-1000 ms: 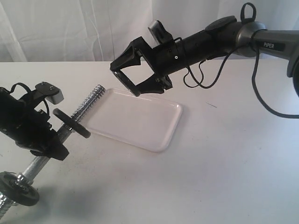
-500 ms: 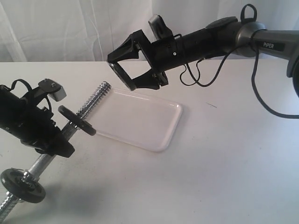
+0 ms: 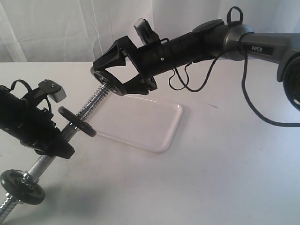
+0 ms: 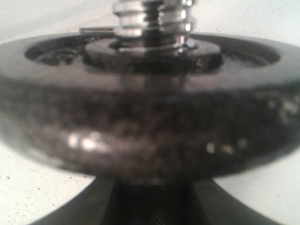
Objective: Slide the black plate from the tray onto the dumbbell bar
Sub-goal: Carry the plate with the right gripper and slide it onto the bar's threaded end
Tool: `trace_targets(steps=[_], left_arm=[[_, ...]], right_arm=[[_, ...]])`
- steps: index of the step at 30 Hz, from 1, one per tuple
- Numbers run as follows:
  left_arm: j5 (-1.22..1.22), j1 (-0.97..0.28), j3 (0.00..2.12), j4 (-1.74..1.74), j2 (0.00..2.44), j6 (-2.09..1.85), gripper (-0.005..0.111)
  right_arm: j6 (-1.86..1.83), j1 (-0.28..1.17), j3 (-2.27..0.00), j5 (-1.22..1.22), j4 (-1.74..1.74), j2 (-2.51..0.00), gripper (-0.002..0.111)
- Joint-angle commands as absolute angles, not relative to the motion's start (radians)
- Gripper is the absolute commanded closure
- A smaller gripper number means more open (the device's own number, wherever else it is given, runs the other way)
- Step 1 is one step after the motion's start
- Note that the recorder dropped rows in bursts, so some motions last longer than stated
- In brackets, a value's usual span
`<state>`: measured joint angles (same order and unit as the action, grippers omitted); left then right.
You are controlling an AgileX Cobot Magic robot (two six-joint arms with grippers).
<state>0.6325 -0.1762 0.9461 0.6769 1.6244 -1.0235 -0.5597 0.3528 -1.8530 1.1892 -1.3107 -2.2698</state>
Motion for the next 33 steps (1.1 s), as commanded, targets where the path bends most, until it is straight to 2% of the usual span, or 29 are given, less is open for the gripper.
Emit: trace_targets(steps=[1,28,30,33], left_arm=[[0.675,-0.182,0.966,0.805,1.571,-1.024,0.107],[0.57,-0.182,0.966,0.806,1.571,-1.021,0.107],[0.57,-0.182,0.966,0.806,1.571,-1.021,0.107],[0.571,-0.182,0.966,0.806,1.571,-1.021,0.107]], right_arm=[[-0.572,0.357,-1.864,1.221,-1.364,-2.257,0.108],[-0.697,0.432,-1.864,1.221,-1.374,-2.257,0.107],[-0.73,0.432,-1.864,1.221,-1.379,-2.257,0.1],[-0.737,0.43,-1.864,1.221,-1.378,-2.257,0.075]])
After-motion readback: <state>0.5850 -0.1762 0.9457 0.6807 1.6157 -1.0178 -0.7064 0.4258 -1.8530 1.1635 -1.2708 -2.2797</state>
